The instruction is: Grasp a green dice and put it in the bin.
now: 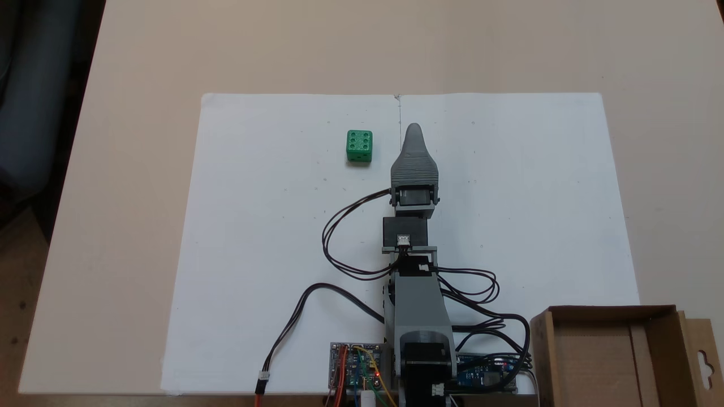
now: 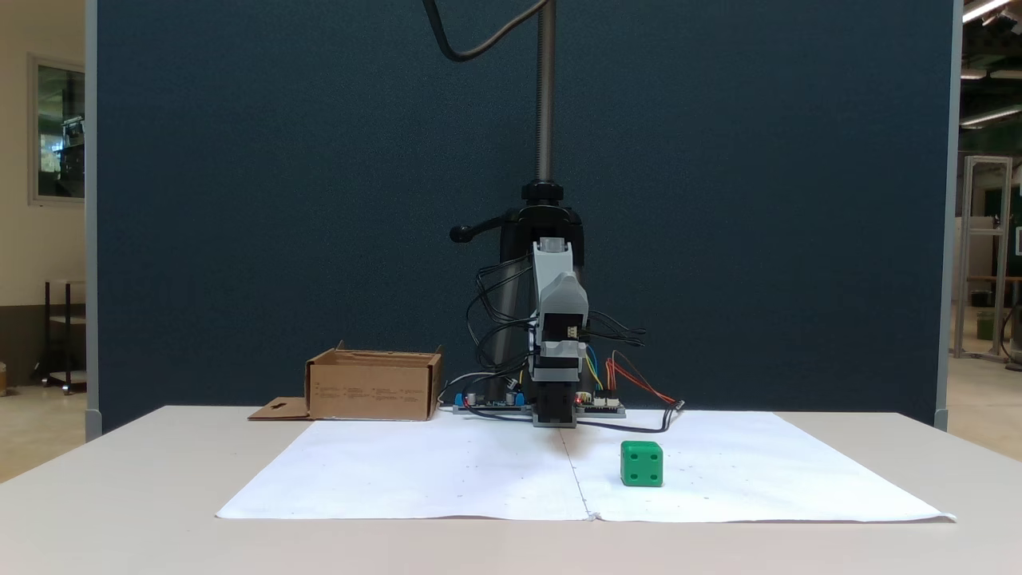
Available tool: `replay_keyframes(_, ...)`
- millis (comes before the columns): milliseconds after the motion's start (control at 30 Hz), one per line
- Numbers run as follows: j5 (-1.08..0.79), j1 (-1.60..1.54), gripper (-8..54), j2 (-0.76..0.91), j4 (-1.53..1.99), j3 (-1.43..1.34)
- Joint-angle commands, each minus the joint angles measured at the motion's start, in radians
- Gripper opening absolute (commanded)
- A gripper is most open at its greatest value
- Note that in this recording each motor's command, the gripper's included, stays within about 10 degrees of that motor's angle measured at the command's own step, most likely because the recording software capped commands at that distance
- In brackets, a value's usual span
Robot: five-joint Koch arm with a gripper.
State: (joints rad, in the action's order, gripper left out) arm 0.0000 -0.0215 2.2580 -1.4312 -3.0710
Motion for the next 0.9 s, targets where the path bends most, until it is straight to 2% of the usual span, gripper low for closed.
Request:
replay_keyframes(0,-0.052,-0.014,43.3,0.109,-0.058,-0.060)
replay_keyframes(733,-0.057,-0.021,43.2,0.107,-0.040,-0.046)
replay_keyframes(867,-0.057,-0.023,43.2,0.107,0.098,0.032)
